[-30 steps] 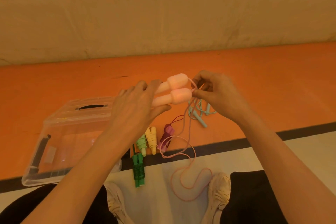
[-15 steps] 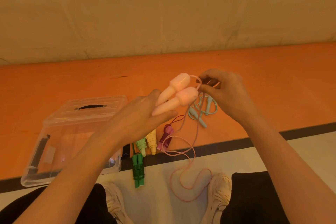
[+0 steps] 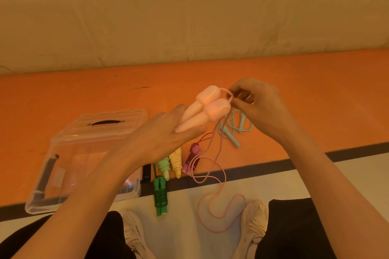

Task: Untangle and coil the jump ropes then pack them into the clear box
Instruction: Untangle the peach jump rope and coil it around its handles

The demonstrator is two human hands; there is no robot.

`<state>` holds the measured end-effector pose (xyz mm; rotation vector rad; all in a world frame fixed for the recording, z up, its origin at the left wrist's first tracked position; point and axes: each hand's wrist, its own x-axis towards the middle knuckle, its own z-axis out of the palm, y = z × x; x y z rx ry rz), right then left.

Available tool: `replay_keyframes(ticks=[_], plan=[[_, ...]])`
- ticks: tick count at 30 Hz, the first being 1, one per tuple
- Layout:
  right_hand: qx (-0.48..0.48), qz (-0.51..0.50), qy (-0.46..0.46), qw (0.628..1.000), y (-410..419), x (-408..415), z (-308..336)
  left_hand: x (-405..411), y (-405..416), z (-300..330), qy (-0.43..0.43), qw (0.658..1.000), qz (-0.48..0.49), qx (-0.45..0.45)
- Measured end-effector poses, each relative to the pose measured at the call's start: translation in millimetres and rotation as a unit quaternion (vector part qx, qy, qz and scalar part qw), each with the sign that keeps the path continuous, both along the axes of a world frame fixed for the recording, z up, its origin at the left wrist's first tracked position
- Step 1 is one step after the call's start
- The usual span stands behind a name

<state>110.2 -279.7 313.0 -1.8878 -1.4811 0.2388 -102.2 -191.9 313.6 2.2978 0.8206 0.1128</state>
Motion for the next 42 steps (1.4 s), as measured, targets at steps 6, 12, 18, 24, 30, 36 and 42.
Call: replay_keyframes(ticks=[6, 12, 18, 24, 30, 36, 42], plan=[[0.014, 0.052, 0.276, 0.96, -6.3, -4.9, 11.1, 5.1, -5.3, -4.8, -0.085, 0.992, -0.006, -0.096], [0.018, 0.059, 0.325, 0.944, -8.5, -5.9, 10.0, 13.6, -12.5, -14.8, -0.14, 0.966, -0.038, -0.212], [0.003, 0.03, 0.244, 0.969, -8.4, -6.1, 11.2, 13.4, -9.3, -15.0, -0.063, 0.996, -0.007, -0.065], [-0.019, 0.041, 0.485, 0.873, -10.1, 2.3, 13.4, 18.8, -8.9, -8.5, -0.064, 0.996, 0.047, 0.045], [-0.059, 0.076, 0.667, 0.738, -1.1, -20.4, 0.8, 25.9, -12.8, -7.7, -0.082, 0.993, 0.072, 0.053], [0.037, -0.012, 0.65, 0.759, 7.8, -41.7, 0.7, 31.8, -18.4, -11.3, -0.041, 0.997, 0.043, 0.042], [0.057, -0.034, 0.65, 0.757, 6.3, -37.0, 6.4, 27.8, -7.4, -1.3, -0.076, 0.991, 0.055, -0.099]])
